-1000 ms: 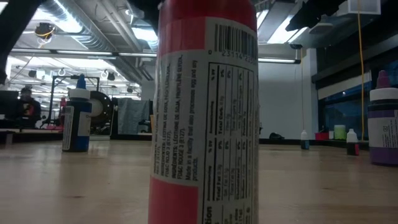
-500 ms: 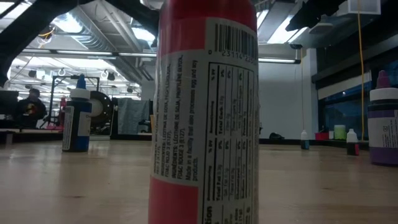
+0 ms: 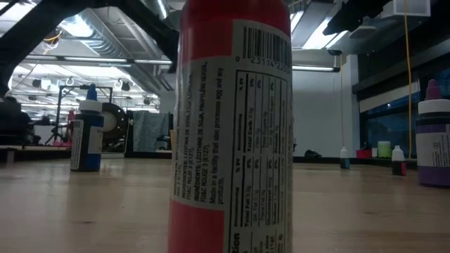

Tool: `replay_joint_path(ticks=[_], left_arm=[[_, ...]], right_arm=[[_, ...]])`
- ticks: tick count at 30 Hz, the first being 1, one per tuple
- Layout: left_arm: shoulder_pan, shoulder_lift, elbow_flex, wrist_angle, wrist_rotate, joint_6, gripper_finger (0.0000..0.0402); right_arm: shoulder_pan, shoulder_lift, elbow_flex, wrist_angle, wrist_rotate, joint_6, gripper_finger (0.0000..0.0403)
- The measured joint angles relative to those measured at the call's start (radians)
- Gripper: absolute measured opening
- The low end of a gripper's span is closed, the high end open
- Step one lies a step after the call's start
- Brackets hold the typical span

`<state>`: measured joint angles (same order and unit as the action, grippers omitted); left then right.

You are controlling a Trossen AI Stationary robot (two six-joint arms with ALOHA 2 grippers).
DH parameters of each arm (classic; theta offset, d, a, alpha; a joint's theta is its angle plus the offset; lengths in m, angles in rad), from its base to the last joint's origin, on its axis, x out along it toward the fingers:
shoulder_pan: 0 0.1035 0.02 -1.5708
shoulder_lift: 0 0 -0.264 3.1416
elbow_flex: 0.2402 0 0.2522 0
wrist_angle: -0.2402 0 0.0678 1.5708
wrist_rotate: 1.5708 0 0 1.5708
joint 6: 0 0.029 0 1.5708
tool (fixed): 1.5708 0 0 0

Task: Pick & Place food coloring
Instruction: Put the left red food coloring bottle into the yellow bin

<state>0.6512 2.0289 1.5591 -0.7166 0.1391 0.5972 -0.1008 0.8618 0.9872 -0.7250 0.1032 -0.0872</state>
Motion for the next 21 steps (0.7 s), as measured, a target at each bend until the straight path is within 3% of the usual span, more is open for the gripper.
replay_joint_path(ticks=[10,21], left_arm=[[0.021,0.000,-0.074,0.066,-0.015,0.000,0.0080],[0.021,0.019,-0.076,0.106,-0.021,0.009,0.0081]], right_arm=[[0.000,0.000,0.000,0.000,0.000,0.000,0.0169],[0.000,0.000,0.000,0.000,0.000,0.000,0.0169]])
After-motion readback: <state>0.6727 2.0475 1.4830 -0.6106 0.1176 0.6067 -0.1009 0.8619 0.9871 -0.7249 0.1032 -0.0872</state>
